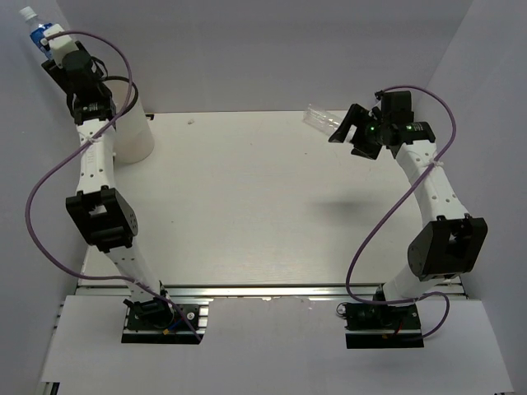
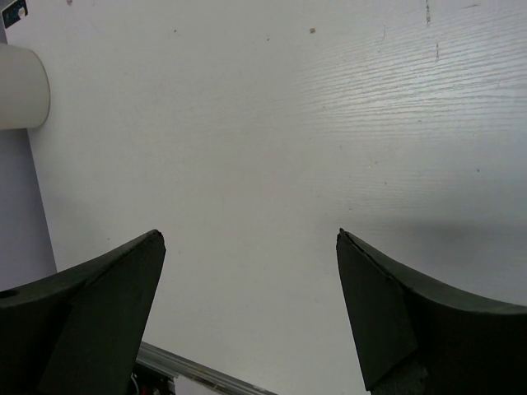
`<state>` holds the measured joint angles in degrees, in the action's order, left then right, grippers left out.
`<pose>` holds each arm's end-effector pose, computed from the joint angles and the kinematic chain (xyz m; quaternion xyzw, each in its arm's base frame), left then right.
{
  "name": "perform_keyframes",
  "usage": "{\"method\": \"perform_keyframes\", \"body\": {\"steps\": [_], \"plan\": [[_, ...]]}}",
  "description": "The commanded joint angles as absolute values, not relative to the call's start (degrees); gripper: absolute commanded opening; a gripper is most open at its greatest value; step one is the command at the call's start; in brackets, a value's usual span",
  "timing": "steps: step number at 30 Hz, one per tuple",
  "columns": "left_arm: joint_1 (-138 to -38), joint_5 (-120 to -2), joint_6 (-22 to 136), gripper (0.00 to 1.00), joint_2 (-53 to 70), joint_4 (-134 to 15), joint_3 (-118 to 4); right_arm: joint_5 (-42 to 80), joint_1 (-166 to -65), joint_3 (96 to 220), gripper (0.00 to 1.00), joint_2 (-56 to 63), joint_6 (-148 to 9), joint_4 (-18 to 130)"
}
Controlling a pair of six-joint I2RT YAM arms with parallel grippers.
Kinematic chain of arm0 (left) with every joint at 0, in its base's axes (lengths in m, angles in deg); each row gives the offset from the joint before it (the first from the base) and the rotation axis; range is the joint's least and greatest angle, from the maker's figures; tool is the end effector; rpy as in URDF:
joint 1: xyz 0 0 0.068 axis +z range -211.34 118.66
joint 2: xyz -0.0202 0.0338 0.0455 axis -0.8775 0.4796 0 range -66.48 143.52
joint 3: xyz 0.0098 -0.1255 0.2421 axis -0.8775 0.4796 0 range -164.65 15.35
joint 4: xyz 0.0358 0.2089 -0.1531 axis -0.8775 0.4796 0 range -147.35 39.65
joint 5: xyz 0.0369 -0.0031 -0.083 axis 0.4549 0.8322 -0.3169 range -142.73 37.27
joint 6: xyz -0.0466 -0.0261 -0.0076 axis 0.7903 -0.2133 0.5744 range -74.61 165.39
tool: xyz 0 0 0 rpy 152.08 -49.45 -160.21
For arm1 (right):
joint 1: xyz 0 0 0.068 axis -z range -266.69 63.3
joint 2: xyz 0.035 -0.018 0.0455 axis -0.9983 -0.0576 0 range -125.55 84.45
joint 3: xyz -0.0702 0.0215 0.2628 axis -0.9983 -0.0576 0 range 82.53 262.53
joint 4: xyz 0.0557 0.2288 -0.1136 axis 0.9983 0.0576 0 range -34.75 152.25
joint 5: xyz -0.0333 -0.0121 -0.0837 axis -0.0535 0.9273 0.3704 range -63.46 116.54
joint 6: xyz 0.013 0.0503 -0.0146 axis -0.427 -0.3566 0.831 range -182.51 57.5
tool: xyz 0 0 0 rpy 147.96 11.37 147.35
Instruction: Put the plastic bottles in the bin
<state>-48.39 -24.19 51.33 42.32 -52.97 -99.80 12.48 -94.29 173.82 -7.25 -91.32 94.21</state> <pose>0.4319 0.1169 0.4538 -0.2853 0.6351 0.2136 0.6852 0.3529 0.0556 0.3667 0.1138 0.8915 0.2376 0.3685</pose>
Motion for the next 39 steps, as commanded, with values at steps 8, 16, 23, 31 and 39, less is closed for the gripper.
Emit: {"method": "perform_keyframes", "body": {"steps": [8,16,23,31,39], "plan": [[-47.89,-23.19,53.74,0.6,49.36,-58.76,-99.08,12.83,-92.67,177.54,0.89,-7.39,-89.49,96.73],[-47.8,-24.69,55.32,0.98,44.98,-59.64,-92.23,12.04,-92.15,175.69,0.89,-7.65,-89.84,93.83],[-47.89,-26.36,55.85,0.98,43.74,-55.1,-95.2,12.9,-92.06,179.03,0.89,-11.61,-77.83,85.23],[-47.89,-28.12,57.78,0.98,40.49,-42.34,-102.77,17.48,-91.97,190.98,0.89,-23.45,-52.16,82.59],[-47.89,-32.07,59.1,0.98,31.0,-34.6,-95.84,16.35,-90.48,212.3,0.89,-45.68,-39.15,87.15]]}}
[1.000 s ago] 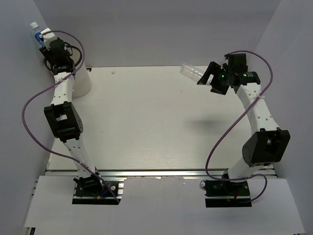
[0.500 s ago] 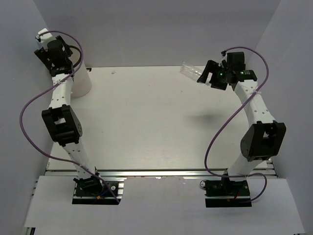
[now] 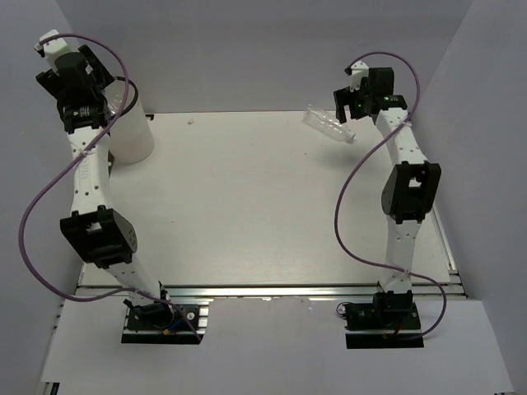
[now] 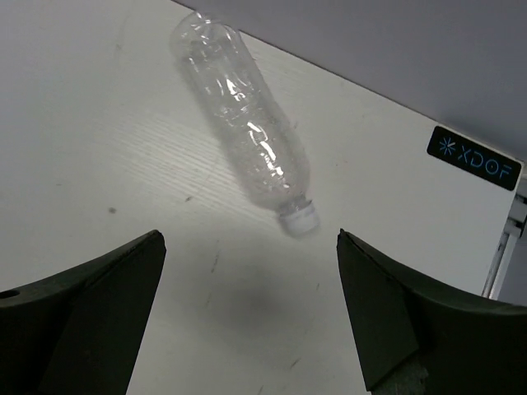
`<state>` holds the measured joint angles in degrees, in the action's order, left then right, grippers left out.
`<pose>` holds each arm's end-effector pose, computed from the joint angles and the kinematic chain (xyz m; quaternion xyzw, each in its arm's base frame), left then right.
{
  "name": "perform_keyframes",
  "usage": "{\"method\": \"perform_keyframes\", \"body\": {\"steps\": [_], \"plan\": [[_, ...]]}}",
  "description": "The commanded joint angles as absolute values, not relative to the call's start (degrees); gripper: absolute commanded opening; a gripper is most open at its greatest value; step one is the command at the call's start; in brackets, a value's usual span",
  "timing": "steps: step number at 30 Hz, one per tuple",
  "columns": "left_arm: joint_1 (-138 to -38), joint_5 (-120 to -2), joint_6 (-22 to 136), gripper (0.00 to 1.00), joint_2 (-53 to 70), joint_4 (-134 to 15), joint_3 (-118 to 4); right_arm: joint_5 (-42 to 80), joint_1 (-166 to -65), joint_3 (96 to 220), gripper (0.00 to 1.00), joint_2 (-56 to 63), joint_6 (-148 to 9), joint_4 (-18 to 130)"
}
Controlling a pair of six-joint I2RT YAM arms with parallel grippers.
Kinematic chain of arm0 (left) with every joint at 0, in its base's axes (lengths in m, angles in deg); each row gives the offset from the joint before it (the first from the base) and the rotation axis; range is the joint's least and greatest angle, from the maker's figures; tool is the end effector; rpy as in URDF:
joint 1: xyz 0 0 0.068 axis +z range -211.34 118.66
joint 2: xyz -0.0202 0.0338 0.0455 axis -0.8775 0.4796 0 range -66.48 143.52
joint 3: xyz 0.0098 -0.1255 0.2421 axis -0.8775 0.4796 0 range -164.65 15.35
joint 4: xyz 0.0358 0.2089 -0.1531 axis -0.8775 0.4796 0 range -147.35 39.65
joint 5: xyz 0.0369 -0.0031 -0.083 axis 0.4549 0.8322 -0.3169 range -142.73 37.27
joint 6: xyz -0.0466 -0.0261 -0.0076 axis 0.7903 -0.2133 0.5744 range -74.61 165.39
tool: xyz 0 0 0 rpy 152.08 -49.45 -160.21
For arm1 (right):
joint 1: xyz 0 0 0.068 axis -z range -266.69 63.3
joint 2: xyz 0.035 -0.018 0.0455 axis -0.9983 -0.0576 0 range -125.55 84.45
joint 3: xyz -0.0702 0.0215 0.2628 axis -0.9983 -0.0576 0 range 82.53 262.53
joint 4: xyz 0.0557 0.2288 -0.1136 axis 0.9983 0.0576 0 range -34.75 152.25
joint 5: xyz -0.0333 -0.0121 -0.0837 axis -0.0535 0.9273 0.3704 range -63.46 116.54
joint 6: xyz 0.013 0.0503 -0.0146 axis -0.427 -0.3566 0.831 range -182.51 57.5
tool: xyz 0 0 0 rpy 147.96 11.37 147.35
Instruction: Put the plastic bottles in the bin
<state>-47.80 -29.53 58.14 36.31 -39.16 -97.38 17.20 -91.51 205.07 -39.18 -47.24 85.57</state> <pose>0.4001 0.1109 0.4571 -0.2965 0.6913 0.1565 0.6400 0.5032 0.0480 0.3316 -0.1907 0.8490 0.0262 0.4920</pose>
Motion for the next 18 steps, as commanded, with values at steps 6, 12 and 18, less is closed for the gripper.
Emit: {"method": "perform_keyframes", "body": {"steps": [6,12,18], "plan": [[-47.89,-36.54,61.47,0.98,20.64,-34.06,-84.01,11.69,-89.77,210.77,0.89,-50.45,-34.21,81.8],[-47.89,-45.95,65.08,0.98,12.19,-35.21,-74.22,12.39,-89.68,211.55,0.89,-56.24,-33.06,79.16],[-47.89,-46.49,63.59,0.98,7.97,-32.31,-70.78,13.09,-89.6,213.66,0.89,-60.21,-32.54,77.31]]}}
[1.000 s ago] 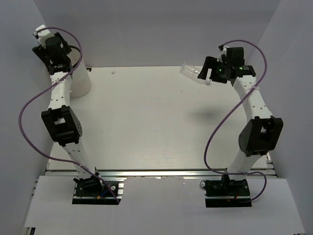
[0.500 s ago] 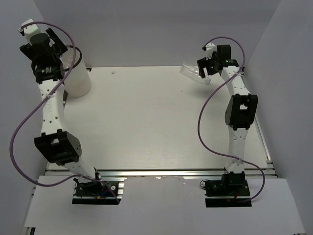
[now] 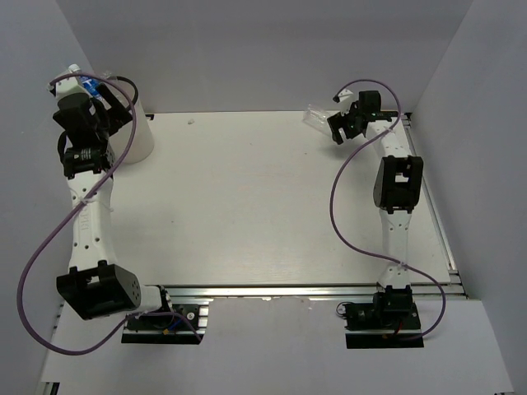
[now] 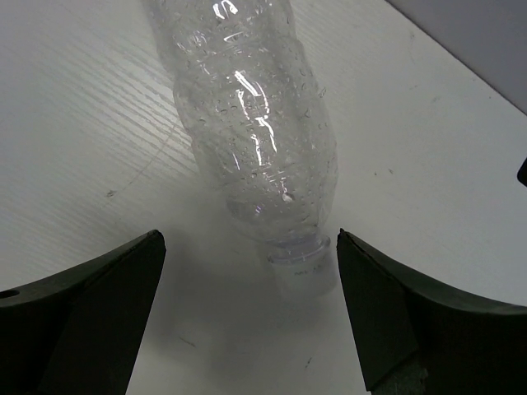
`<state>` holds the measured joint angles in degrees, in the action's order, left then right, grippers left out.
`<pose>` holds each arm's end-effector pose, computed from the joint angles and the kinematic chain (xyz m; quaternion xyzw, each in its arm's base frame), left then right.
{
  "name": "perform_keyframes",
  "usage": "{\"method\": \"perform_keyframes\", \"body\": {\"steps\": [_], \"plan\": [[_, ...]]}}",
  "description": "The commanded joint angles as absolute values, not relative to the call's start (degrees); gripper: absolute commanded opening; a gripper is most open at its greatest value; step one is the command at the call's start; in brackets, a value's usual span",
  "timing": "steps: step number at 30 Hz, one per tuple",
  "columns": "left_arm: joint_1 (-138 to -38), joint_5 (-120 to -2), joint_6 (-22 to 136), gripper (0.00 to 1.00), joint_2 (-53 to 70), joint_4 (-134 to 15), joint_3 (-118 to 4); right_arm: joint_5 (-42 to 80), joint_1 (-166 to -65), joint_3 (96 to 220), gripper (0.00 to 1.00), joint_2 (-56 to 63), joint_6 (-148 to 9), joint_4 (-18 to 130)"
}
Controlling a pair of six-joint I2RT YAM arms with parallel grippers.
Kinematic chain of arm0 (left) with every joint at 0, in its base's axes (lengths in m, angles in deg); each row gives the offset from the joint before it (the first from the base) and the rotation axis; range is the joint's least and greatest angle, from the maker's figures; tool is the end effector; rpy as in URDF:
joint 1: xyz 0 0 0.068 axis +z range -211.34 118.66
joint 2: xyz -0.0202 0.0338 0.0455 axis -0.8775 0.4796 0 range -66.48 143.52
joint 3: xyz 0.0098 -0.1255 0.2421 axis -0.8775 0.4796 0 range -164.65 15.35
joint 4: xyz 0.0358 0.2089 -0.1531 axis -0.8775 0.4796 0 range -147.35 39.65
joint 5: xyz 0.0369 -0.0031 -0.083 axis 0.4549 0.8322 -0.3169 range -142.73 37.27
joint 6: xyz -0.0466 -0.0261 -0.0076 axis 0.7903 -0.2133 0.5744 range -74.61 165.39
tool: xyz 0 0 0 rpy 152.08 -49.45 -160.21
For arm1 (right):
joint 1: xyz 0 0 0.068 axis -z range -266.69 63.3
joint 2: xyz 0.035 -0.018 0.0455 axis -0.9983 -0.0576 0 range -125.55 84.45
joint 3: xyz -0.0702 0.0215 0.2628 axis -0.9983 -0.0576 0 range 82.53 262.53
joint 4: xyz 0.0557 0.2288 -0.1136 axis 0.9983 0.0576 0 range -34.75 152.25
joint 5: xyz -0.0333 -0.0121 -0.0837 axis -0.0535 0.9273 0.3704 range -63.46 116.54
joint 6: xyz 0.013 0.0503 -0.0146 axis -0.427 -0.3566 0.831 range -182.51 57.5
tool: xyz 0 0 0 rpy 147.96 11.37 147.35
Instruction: Put the plastic bottles in the bin
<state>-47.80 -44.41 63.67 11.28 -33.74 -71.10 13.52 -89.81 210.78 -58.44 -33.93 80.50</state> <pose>0.2930 0.0760 0.4398 -0.2593 0.7484 0.0323 0.6096 0.5648 0.0386 0.1991 -0.2919 0.8528 0.0074 0.4330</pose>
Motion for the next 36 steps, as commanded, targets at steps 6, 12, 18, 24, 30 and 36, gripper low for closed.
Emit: {"method": "perform_keyframes", "body": {"steps": [6,12,18,24,30,36], "plan": [[-47.89,-47.27,62.88,0.98,6.48,-29.76,-71.22,11.6,-89.16,215.25,0.89,-62.14,-33.5,76.6],[-47.89,-48.86,64.46,0.98,5.95,-29.05,-72.19,10.1,-89.16,215.25,0.49,-62.85,-34.81,77.57],[-47.98,-51.48,65.95,0.98,6.12,-27.21,-73.94,9.84,-89.16,212.88,0.19,-60.49,-35.79,78.19],[-51.48,-63.98,76.14,0.98,7.17,-37.13,-66.04,-1.82,-89.24,203.58,0.01,-47.41,-44.9,75.47],[-66.42,-60.19,78.78,0.98,14.01,-45.99,-64.45,-16.34,-93.01,183.63,0.0,-30.97,-64.69,62.64],[-74.6,-61.0,84.93,0.98,19.56,-58.46,-62.44,-16.17,-103.56,174.39,0.0,-21.47,-76.09,57.64]]}}
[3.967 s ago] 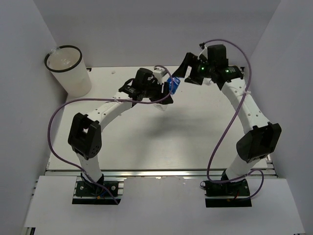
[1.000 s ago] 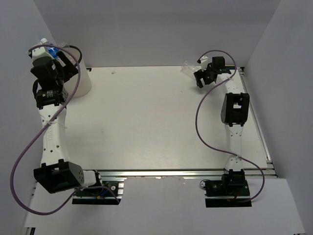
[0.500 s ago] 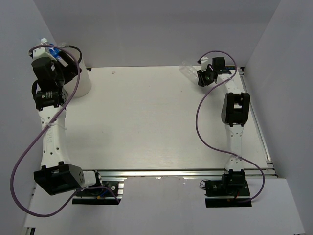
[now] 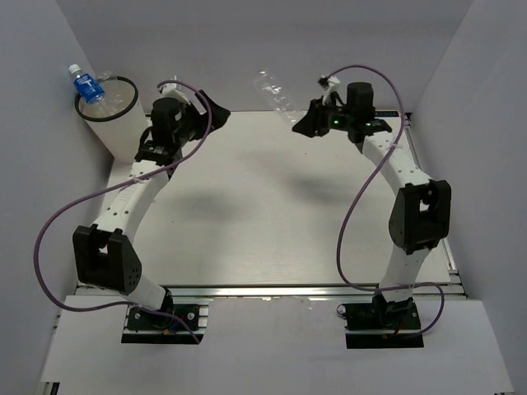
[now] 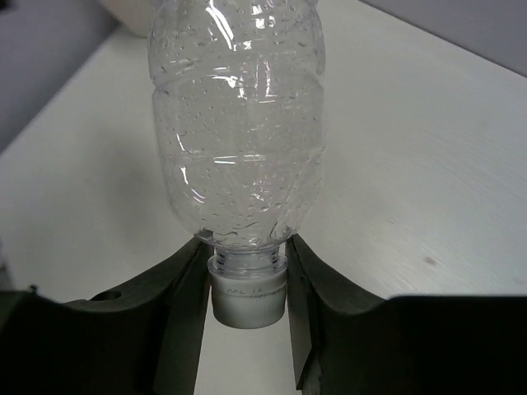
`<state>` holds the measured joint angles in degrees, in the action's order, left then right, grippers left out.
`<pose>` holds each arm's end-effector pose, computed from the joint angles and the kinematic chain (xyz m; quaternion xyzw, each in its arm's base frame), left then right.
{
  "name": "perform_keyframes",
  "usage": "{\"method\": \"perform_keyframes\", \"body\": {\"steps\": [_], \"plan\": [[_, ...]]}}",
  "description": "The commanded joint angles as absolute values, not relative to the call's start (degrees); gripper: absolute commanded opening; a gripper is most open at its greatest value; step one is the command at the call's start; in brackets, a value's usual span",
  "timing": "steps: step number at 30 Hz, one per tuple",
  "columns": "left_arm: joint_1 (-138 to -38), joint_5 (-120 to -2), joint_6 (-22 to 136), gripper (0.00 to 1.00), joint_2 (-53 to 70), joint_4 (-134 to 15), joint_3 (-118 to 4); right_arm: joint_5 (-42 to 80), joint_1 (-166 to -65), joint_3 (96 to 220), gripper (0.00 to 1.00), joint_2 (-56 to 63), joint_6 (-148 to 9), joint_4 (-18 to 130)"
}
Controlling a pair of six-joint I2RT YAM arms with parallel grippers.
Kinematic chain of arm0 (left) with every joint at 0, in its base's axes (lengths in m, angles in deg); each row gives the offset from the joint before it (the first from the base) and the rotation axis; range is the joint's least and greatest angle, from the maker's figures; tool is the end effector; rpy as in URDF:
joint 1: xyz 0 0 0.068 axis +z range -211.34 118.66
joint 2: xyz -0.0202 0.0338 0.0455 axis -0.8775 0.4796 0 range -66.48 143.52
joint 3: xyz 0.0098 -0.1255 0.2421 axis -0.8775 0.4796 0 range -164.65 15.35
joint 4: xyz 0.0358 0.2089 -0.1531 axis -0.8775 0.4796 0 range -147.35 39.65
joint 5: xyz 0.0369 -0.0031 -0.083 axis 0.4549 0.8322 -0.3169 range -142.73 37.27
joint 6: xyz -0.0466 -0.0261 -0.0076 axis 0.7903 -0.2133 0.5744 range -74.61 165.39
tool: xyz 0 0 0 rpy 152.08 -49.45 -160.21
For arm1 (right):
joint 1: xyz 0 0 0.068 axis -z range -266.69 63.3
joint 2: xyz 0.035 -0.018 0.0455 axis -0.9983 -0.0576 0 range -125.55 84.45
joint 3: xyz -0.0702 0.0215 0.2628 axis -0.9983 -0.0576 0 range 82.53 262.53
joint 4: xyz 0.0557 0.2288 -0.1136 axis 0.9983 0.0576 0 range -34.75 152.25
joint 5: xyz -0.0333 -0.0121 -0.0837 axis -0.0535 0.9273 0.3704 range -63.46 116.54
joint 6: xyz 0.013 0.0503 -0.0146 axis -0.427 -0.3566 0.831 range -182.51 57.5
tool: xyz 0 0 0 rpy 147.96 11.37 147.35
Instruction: Put the plastic bottles in the bin
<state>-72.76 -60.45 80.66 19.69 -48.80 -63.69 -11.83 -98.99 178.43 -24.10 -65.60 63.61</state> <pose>0.3500 -0.0755 0.3766 -0.1245 0.7863 -0.2881 0.5321 0.4363 0.1176 0.3320 -0.2479 0.7611 0.3400 0.4937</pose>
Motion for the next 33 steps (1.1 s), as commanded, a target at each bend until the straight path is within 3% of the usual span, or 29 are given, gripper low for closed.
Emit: {"method": "perform_keyframes", "body": {"steps": [1,12,18,19,22,23,26,29,30,33], "plan": [[-75.74,-60.73,87.46,0.98,19.83,-60.84,-61.91,-15.13,-105.92,172.98,0.0,-20.41,-78.39,56.05],[-82.25,-58.45,92.5,0.98,21.5,-74.13,-56.2,-21.62,-110.78,172.88,0.0,-17.68,-86.06,50.68],[-82.43,-53.52,91.09,0.98,21.68,-72.82,-56.28,-26.28,-111.57,169.9,0.0,-15.31,-84.83,50.67],[-82.43,-53.52,91.01,0.95,21.5,-73.17,-56.19,-26.02,-111.92,169.29,0.0,-14.35,-84.57,50.94],[-82.43,-51.67,90.04,0.74,20.89,-74.05,-56.54,-24.09,-112.27,168.49,0.0,-13.37,-81.41,53.83],[-82.43,-51.59,89.43,0.58,20.89,-73.53,-57.06,-23.21,-112.27,168.84,0.05,-13.19,-80.01,55.06],[-82.43,-50.71,87.58,0.32,20.89,-71.95,-59.26,-21.89,-112.27,170.85,0.34,-13.1,-78.6,57.79],[-82.34,-47.73,84.16,0.26,20.89,-69.76,-61.98,-21.8,-112.27,172.09,0.82,-13.28,-78.76,57.62],[-82.17,-46.33,81.89,0.22,20.54,-68.96,-62.77,-21.54,-112.1,172.7,0.89,-13.37,-79.46,57.36],[-79.81,-42.81,77.32,0.19,20.1,-66.33,-66.29,-21.45,-111.31,172.8,0.89,-13.11,-81.22,57.09]]}}
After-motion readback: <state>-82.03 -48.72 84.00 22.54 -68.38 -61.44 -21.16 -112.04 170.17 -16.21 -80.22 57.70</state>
